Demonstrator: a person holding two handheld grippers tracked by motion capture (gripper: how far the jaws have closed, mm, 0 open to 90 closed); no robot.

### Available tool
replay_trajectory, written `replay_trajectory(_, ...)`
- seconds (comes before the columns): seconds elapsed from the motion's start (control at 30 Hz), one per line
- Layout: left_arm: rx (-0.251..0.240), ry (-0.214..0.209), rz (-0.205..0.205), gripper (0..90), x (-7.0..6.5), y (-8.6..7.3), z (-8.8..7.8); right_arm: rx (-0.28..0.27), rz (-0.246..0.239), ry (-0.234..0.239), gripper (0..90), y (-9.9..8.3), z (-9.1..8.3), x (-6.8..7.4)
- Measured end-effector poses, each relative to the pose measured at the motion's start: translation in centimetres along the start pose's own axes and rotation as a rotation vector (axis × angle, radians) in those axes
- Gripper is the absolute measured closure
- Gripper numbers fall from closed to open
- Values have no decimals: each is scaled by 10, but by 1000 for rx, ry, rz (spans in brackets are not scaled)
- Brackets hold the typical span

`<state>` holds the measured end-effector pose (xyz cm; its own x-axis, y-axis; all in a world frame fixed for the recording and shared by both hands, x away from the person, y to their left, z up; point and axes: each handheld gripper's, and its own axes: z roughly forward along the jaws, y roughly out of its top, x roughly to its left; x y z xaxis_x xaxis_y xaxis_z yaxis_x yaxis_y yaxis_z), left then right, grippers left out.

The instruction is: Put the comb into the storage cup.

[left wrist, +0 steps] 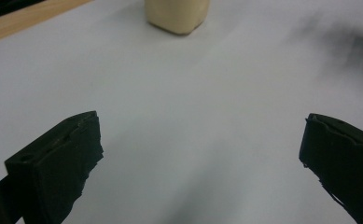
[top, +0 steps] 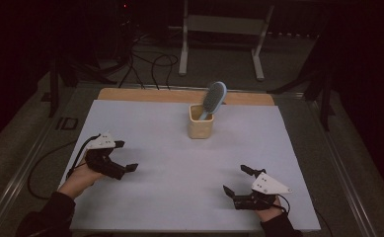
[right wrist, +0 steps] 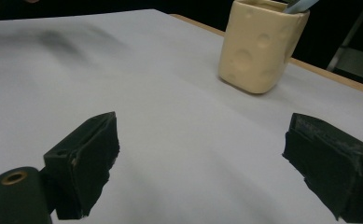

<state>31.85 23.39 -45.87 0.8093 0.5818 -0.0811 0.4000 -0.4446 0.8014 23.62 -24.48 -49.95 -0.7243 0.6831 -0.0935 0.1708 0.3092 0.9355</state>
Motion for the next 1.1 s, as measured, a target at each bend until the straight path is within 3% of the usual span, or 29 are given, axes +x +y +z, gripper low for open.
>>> replay_trajectory(0.4,-11,22,-71,0,-8,-43,-25,1,1,2,97,0,0,0)
replay_trajectory(0.93,-19,83,-105,0,-26,-80,-42,5,-5,5,97,1,1,2)
replay_trajectory(1.0,-21,77,-126,0,-29,-85,-43,6,-9,4,97,0,1,2)
replay_trajectory(1.1,-28,79,-116,0,-34,-92,-46,7,-10,3,97,0,1,1)
